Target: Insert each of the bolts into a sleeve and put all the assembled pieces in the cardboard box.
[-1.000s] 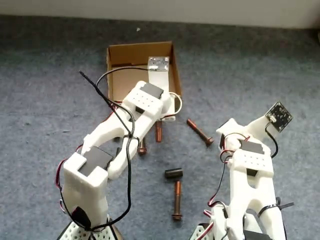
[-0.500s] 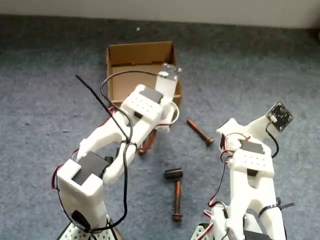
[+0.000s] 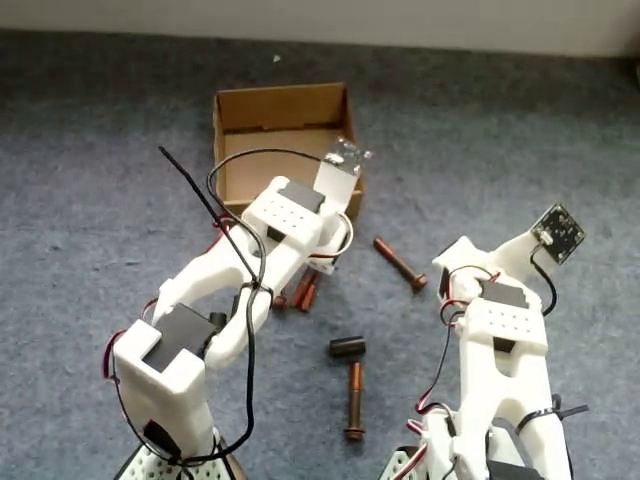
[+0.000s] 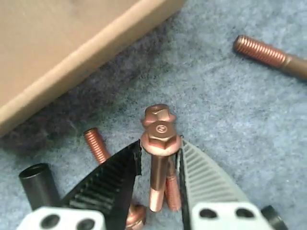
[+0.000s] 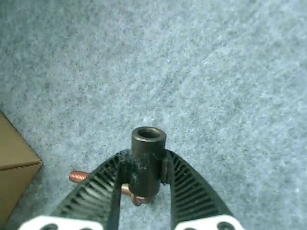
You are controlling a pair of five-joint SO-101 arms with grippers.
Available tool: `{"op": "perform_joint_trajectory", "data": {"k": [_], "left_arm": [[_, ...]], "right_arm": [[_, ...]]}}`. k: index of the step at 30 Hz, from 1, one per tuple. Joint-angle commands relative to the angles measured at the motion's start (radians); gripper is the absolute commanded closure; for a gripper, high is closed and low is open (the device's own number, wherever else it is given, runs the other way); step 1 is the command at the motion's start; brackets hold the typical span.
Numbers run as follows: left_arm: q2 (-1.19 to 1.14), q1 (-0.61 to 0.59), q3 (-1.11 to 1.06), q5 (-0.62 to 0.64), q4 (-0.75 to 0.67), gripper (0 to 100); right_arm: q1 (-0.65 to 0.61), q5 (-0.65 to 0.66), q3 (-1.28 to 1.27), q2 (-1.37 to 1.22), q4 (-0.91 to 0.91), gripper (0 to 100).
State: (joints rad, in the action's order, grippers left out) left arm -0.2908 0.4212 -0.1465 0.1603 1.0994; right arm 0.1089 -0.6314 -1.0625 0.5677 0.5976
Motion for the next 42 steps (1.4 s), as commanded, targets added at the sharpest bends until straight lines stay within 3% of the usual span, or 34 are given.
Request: {"op": "perform_joint_trajectory", "data": {"k": [1,17,21,26,33,42], "left_arm": [[0.051,0.004,0.002,-0.011,-0.009,89],[0.076,0.002,0.010,-0.008,0.006,99],[0.183,0.002,-0.018,-0.006,0.046,100],[0.417,-0.036,-0.183,-0.006,0.002,100],[0.773,-0.117,-0.469,-0.003,-0.210,100],[1.147,-0.194,-0.705,0.110,-0.316,100]], "right_arm": [[-0.008,-0.005,0.010,0.008,-0.021,99.5],[-0.010,-0.005,0.010,0.016,-0.021,99.5],[-0.008,-0.002,0.010,0.018,-0.019,99.5],[-0.021,0.132,0.010,0.035,-0.018,99.5],[-0.153,0.215,-0.082,0.289,0.024,99.5],[-0.401,0.416,-0.292,0.745,0.024,99.5]]}}
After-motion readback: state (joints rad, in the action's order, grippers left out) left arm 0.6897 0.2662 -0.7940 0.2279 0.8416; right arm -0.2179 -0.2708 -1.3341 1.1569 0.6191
